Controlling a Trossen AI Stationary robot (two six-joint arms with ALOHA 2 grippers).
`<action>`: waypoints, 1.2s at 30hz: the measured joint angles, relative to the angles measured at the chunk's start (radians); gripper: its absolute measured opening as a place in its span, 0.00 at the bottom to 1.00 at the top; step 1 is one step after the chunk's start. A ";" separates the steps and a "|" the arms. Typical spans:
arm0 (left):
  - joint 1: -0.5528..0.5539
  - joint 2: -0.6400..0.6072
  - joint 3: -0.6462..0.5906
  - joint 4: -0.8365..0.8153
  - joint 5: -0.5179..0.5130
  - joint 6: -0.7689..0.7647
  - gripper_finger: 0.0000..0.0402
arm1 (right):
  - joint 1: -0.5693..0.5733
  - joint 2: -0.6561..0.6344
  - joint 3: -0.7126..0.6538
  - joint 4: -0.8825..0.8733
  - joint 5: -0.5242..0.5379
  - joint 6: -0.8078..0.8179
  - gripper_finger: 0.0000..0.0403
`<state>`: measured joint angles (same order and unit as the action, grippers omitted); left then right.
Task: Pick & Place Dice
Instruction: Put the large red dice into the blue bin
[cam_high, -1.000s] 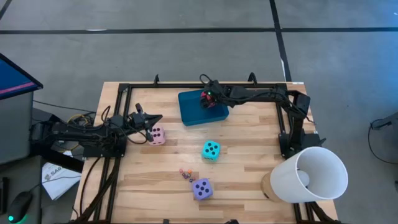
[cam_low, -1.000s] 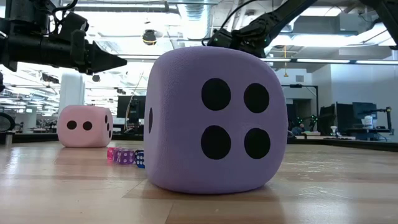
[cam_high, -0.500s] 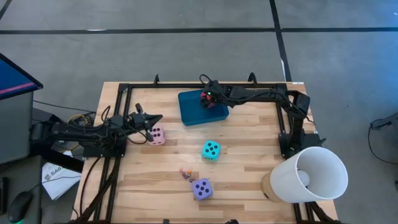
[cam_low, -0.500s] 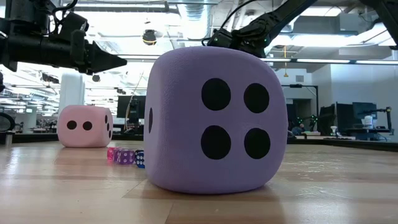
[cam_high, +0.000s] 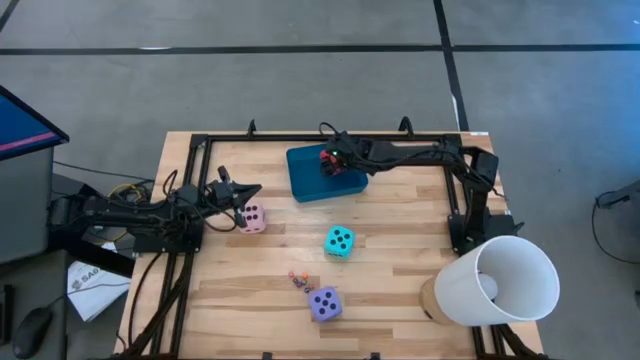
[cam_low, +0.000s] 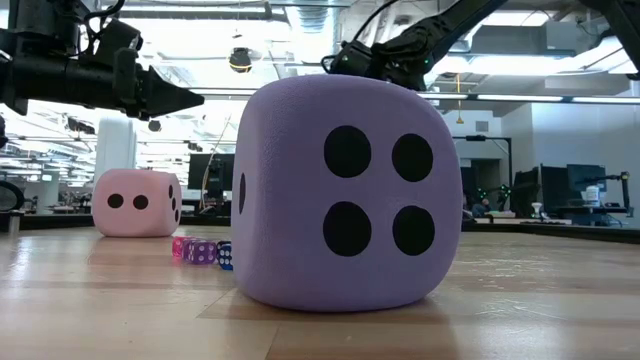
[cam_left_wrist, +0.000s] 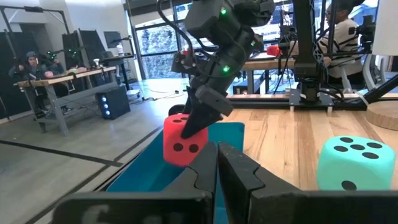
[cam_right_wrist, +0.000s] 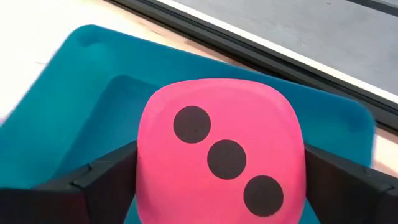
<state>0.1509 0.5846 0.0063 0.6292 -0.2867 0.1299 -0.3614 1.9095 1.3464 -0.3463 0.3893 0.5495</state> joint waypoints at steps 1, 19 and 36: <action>0.000 0.000 0.000 0.000 0.000 0.000 0.01 | 0.003 0.000 0.000 0.004 0.000 0.000 0.97; 0.000 0.000 0.000 0.000 -0.001 0.000 0.01 | 0.021 0.000 0.000 0.011 0.003 0.000 0.98; 0.000 0.000 0.000 0.000 -0.001 0.000 0.01 | 0.021 0.000 0.000 0.011 0.003 0.000 0.98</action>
<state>0.1511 0.5846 0.0063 0.6292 -0.2877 0.1299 -0.3405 1.9095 1.3464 -0.3355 0.3927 0.5495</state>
